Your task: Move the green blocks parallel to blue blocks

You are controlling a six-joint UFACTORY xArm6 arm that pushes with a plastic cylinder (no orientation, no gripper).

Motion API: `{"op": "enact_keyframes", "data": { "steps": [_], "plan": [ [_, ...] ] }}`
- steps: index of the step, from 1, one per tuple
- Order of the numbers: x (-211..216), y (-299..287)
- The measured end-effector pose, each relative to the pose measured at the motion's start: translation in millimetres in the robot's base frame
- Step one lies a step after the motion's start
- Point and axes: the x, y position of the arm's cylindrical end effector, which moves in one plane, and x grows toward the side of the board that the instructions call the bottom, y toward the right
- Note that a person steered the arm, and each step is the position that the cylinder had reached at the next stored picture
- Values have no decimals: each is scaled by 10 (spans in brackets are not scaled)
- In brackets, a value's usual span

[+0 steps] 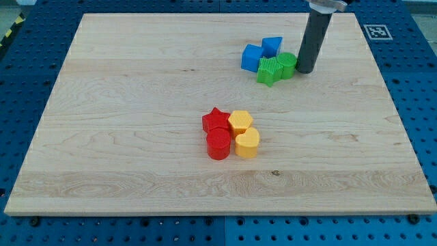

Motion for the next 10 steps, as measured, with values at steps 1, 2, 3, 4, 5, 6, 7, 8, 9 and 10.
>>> {"op": "enact_keyframes", "data": {
  "steps": [1, 2, 3, 4, 5, 6, 7, 8, 9, 10],
  "plan": [
    [31, -90],
    [350, -468],
    [710, -848],
    [734, -827],
    [744, -214],
    [622, 147],
    [138, 93],
    [-62, -90],
    [-24, -313],
    [137, -663]
  ]
}}
